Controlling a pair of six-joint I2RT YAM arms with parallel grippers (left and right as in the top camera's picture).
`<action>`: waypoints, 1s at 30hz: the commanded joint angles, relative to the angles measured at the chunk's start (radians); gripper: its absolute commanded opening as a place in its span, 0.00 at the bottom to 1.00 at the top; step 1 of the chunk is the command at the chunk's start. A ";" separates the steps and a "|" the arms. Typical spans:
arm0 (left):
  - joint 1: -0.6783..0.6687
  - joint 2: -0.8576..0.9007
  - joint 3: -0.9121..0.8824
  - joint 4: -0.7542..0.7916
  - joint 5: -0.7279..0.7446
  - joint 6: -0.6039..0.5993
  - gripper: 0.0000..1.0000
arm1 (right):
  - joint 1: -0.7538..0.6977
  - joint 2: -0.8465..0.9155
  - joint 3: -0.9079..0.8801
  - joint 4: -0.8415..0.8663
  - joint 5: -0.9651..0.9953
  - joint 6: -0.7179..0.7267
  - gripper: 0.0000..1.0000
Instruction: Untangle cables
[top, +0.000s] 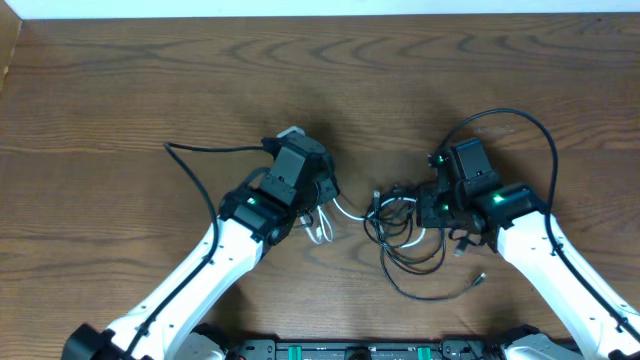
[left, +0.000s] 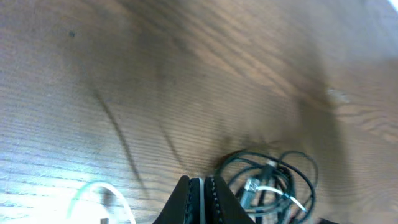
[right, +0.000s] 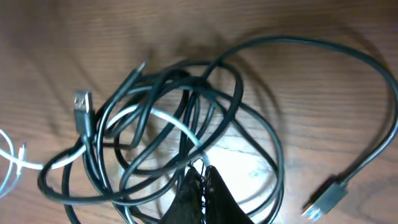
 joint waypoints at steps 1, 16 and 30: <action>0.005 0.055 -0.004 -0.005 -0.010 -0.009 0.08 | -0.005 -0.052 0.024 -0.019 0.026 0.018 0.01; 0.005 0.101 -0.004 0.066 -0.009 -0.010 0.08 | -0.013 -0.184 0.142 -0.273 -0.321 -0.109 0.33; 0.005 0.101 -0.004 0.067 -0.009 -0.009 0.08 | 0.132 0.022 -0.021 -0.289 0.148 0.728 0.32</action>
